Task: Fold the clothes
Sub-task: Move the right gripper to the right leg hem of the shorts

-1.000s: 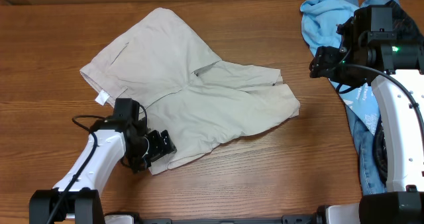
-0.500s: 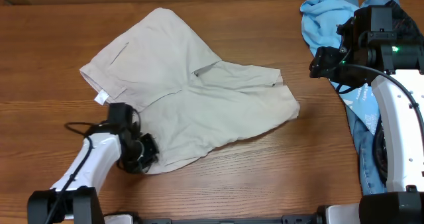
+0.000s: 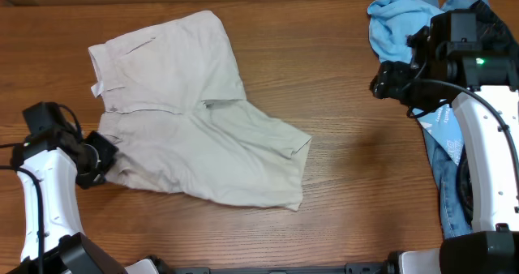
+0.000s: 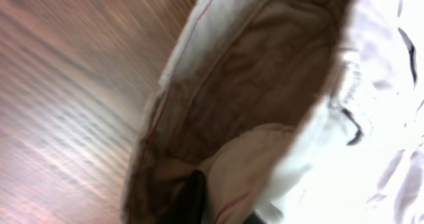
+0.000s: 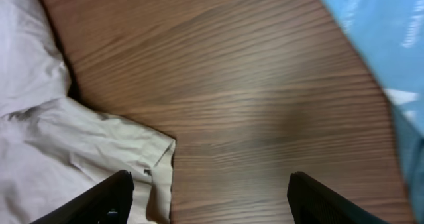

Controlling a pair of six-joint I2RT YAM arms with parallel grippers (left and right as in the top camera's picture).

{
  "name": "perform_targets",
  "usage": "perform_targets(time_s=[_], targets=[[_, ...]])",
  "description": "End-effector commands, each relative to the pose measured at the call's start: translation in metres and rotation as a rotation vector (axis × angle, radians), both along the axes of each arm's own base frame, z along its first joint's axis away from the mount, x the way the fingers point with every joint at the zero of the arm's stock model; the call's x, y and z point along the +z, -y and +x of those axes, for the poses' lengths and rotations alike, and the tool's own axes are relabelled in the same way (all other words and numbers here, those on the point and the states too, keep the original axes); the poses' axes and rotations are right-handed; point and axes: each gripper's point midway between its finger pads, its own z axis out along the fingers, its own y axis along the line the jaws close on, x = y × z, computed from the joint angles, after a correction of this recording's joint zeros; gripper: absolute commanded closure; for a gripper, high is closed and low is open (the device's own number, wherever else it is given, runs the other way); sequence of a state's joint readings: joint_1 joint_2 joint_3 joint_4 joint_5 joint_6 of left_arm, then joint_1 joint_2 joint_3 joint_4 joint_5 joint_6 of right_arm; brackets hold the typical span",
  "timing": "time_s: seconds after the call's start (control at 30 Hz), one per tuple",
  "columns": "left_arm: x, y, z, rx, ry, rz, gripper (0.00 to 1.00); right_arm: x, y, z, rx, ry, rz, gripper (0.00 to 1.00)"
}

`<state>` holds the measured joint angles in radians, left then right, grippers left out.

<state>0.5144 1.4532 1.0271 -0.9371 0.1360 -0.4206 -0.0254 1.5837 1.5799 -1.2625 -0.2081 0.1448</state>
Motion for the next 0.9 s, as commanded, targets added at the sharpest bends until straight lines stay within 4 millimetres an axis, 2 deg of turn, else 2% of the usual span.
perform_targets(time_s=[0.0, 0.07, 0.1, 0.17, 0.3, 0.5, 0.6, 0.7, 0.77, 0.87], targets=[[0.004, -0.008, -0.007, 0.003, -0.032, 0.035, 0.73, -0.022, -0.022, -0.007, 0.07, -0.058, 0.093, 0.21], [0.003, -0.006, -0.012, 0.003, -0.056, 0.031, 0.55, -0.037, -0.03, -0.013, 0.089, -0.1, 0.114, 0.21], [0.003, -0.007, -0.015, 0.005, -0.067, 0.035, 0.51, -0.045, -0.034, -0.016, 0.099, -0.12, 0.123, 0.21], [0.002, -0.007, -0.018, 0.007, -0.083, 0.041, 0.48, -0.059, -0.044, -0.02, 0.122, -0.147, 0.139, 0.2], [0.003, 0.001, -0.016, -0.004, -0.072, 0.0, 0.49, -0.075, -0.07, -0.021, 0.199, -0.138, 0.19, 0.19], [0.004, 0.02, -0.008, -0.05, -0.035, -0.073, 0.59, -0.066, -0.117, 0.004, 0.344, 0.035, 0.189, 0.18], [0.004, 0.029, -0.005, -0.121, -0.037, -0.062, 0.61, -0.073, -0.12, 0.015, 0.328, 0.075, 0.067, 0.18], [0.004, 0.04, -0.001, -0.188, -0.035, -0.053, 0.61, -0.093, -0.116, 0.009, 0.229, -0.017, 0.033, 0.18], [0.004, 0.045, 0.003, -0.216, -0.035, -0.034, 0.6, -0.105, -0.125, 0.003, 0.245, -0.078, 0.084, 0.16], [0.004, 0.05, 0.007, -0.251, -0.036, -0.005, 0.59, -0.12, -0.149, -0.013, 0.393, -0.147, 0.198, 0.15]])
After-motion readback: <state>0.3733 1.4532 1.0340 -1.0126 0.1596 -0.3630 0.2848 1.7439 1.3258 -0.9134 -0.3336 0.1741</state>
